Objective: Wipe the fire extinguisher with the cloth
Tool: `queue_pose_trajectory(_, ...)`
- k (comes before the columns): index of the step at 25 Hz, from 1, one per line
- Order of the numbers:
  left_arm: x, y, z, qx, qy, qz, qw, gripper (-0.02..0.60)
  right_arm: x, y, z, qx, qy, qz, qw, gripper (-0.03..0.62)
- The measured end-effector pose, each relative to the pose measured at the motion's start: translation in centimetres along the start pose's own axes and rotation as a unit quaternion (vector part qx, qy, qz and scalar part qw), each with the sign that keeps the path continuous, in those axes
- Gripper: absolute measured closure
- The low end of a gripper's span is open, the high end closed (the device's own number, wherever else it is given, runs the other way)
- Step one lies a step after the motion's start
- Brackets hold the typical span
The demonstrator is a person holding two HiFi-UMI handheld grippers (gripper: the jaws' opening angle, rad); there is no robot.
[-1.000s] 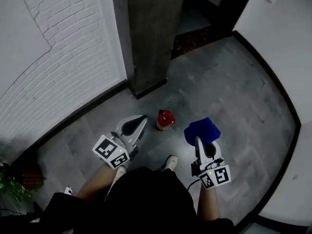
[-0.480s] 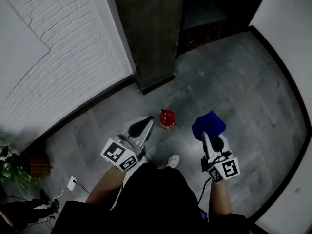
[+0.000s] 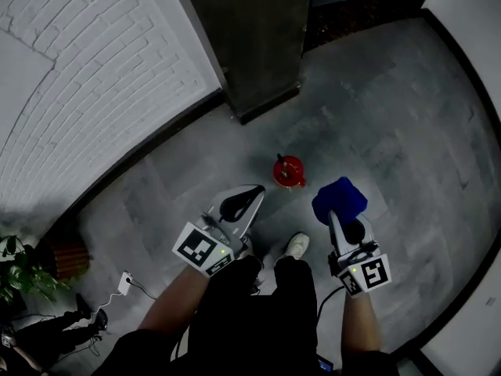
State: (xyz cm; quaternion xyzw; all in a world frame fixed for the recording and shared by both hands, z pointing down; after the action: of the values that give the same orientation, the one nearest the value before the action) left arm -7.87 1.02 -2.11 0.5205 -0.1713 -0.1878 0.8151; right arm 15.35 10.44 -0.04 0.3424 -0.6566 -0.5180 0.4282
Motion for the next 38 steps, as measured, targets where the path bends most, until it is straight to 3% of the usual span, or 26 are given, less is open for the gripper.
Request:
queue_pose_trajectory(3, 1.1, 3.6, 2.6, -0.003, 0.003, -0.002, 1.0000, 0.580, 2.0, 3.2, -1.0, -0.026, -0.013, 0.008, 1.000, 0.534)
queue_pose_trajectory(7, 3.4, 9.4, 6.6, 0.023, 0.010, -0.009, 0.9996, 0.580, 4.8, 8.6, -3.5, -0.063, -0.034, 0.006, 0.997, 0.534)
queue_pose_trajectory(12, 5.3, 16.8, 11.6, 0.046, 0.026, -0.027, 0.9983, 0.580, 9.2, 15.6, -6.4, -0.142, -0.125, 0.008, 0.982, 0.534)
queue_pose_trajectory(17, 7.6, 23.0, 16.0, 0.060, 0.056, -0.044, 0.9956, 0.580, 12.7, 20.1, -8.4, -0.227, -0.203, -0.019, 0.952, 0.534)
queue_pose_trajectory(21, 8.4, 25.7, 17.4, 0.066, 0.055, -0.044, 0.9953, 0.580, 13.9, 20.6, -8.4, -0.289, -0.264, -0.016, 0.920, 0.534)
queue_pose_trajectory(25, 7.9, 27.1, 17.2, 0.059, 0.046, -0.019, 0.9970, 0.580, 15.4, 21.6, -8.1, -0.341, -0.312, 0.060, 0.885, 0.533)
queue_pose_trajectory(30, 7.6, 27.7, 16.4, 0.076, 0.035, -0.014, 0.9964, 0.580, 17.0, 21.7, -7.7, -0.342, -0.393, 0.128, 0.844, 0.534)
queue_pose_trajectory(38, 6.1, 29.1, 16.7, 0.052, -0.018, -0.021, 0.9983, 0.580, 19.8, 22.1, -6.2, -0.411, -0.416, 0.168, 0.793, 0.533)
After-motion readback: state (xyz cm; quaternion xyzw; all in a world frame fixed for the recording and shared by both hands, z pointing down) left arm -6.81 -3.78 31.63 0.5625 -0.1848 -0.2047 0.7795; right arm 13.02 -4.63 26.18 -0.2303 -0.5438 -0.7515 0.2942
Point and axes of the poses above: the fingertips, and each gripper's own axes: x forward along the fingers, z to its left, y out of its underside, the point moved 7 cm from there along -x, backward along the fingers, and after that the axes turned 9 degrees about -x, right-handed, at the moved point
